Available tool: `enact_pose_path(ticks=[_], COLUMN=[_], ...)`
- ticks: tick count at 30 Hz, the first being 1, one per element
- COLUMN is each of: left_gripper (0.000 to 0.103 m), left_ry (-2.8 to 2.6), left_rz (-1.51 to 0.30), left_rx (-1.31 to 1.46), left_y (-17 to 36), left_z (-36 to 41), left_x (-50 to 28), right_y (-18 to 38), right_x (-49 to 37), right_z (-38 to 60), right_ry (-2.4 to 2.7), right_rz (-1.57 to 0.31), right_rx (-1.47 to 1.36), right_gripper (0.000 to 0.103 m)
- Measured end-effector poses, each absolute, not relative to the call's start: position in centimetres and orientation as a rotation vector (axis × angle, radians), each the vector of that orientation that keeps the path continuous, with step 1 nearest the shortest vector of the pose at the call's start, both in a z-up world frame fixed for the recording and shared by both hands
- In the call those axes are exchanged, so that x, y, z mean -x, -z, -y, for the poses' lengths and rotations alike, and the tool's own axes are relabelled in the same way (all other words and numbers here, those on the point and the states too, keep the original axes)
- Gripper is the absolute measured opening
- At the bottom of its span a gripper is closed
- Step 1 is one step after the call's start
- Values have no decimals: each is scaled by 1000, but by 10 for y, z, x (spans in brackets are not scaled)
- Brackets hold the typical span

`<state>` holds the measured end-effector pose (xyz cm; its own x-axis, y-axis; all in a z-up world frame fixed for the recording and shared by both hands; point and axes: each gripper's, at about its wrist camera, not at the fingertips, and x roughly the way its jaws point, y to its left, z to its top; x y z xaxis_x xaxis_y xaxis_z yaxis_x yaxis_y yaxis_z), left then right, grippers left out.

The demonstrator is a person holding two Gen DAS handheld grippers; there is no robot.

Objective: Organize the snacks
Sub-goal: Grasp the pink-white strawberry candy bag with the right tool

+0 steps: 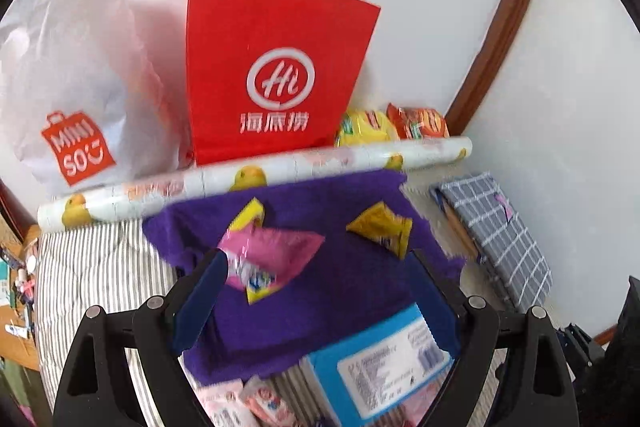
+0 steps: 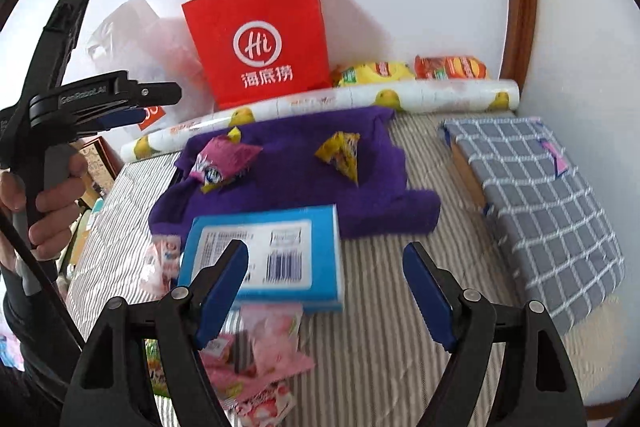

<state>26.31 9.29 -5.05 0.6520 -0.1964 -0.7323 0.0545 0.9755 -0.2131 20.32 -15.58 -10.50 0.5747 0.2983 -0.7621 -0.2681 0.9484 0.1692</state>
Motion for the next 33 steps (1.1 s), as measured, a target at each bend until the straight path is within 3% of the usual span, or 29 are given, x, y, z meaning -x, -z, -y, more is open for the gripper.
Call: enact_pose_path(ticks=[19, 23, 33], left_gripper=[89, 89, 89], left_ry=[56, 44, 22], left_rz=[-938, -956, -970], left_rx=[230, 226, 203], left_y=[95, 102, 108], left_z=[-128, -129, -126], left_x=[-177, -160, -127], right_y=[158, 174, 196], right_x=[-143, -129, -108], right_z=[137, 139, 120], right_ry=[-410, -425, -495], right_rz=[-1033, -1074, -1089], right_rx=[-42, -40, 95], right_gripper=[80, 69, 69])
